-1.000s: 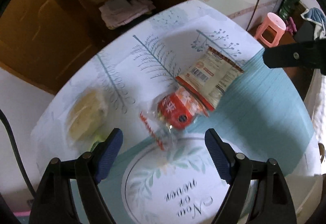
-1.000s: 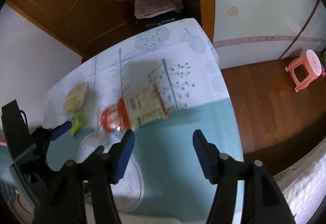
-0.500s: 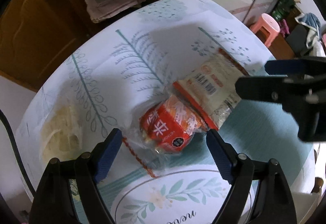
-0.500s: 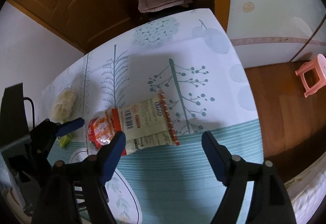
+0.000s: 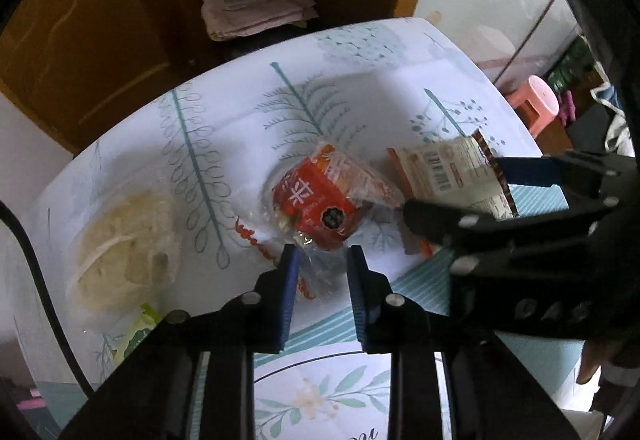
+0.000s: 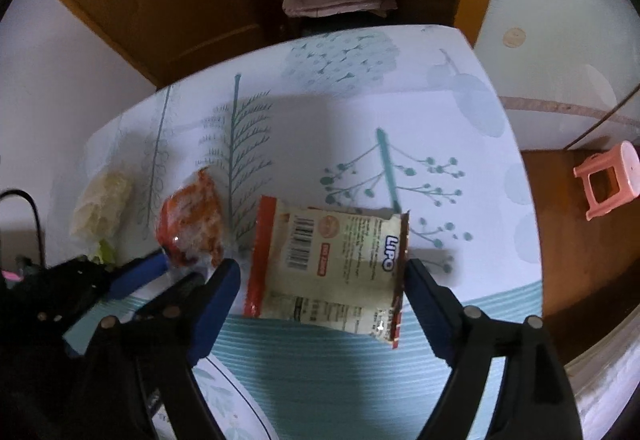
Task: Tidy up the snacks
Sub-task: 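Grasp the red pastry bag with the left gripper while the right grasps the LIPO pack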
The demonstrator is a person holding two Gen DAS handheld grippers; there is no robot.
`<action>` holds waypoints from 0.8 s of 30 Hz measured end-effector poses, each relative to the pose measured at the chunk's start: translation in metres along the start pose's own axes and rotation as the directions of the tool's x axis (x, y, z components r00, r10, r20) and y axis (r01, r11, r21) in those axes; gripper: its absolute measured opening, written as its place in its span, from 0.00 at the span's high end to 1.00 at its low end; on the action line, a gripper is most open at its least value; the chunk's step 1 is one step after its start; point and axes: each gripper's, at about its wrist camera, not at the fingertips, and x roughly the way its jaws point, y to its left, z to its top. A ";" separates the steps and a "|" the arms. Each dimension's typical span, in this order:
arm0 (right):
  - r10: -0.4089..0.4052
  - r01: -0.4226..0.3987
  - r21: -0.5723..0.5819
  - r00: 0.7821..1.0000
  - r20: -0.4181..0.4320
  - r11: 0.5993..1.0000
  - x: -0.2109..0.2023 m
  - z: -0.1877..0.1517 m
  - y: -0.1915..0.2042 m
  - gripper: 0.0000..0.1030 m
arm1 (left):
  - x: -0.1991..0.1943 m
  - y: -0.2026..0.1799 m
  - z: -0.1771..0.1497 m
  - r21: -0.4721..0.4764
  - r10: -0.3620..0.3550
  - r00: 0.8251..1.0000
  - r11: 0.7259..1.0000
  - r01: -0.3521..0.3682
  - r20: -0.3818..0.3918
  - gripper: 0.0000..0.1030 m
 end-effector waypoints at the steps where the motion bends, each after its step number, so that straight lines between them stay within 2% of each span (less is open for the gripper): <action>1: -0.022 0.022 -0.019 1.000 0.000 1.000 0.002 0.000 0.004 0.16 | -0.001 0.001 -0.002 -0.009 -0.002 1.000 1.000 0.002 -0.001 0.78; 7: -0.092 0.092 -0.069 0.996 0.005 0.993 0.008 -0.002 0.014 0.15 | -0.002 -0.002 -0.007 0.004 -0.001 1.000 1.000 0.001 -0.018 0.78; 8: -0.096 0.096 -0.075 0.995 0.009 0.993 0.008 -0.002 0.015 0.19 | 0.000 -0.005 -0.005 0.009 0.001 1.000 1.000 0.000 -0.017 0.78; 9: -0.112 0.113 -0.081 0.994 0.018 0.990 0.007 -0.003 0.015 0.29 | -0.001 -0.006 -0.005 0.013 0.003 1.000 1.000 -0.003 -0.012 0.80; 11: -0.148 0.152 -0.109 0.988 0.039 0.982 0.004 -0.007 0.017 0.39 | -0.004 -0.005 -0.006 0.004 0.003 1.000 1.000 -0.003 0.001 0.82; 13: -0.138 0.143 -0.101 0.989 0.054 0.985 0.001 -0.010 0.012 0.47 | -0.007 -0.006 -0.006 -0.018 -0.015 1.000 1.000 0.016 0.017 0.84; 19: -0.039 0.040 -0.009 0.998 0.045 0.999 -0.011 -0.021 -0.013 0.48 | -0.033 -0.008 -0.018 -0.050 -0.050 0.996 0.997 0.054 0.070 0.87; 24: 0.034 -0.034 0.000 0.997 0.072 0.999 -0.031 -0.032 -0.014 0.48 | -0.063 -0.011 -0.036 -0.056 -0.076 0.992 0.995 0.082 0.103 0.91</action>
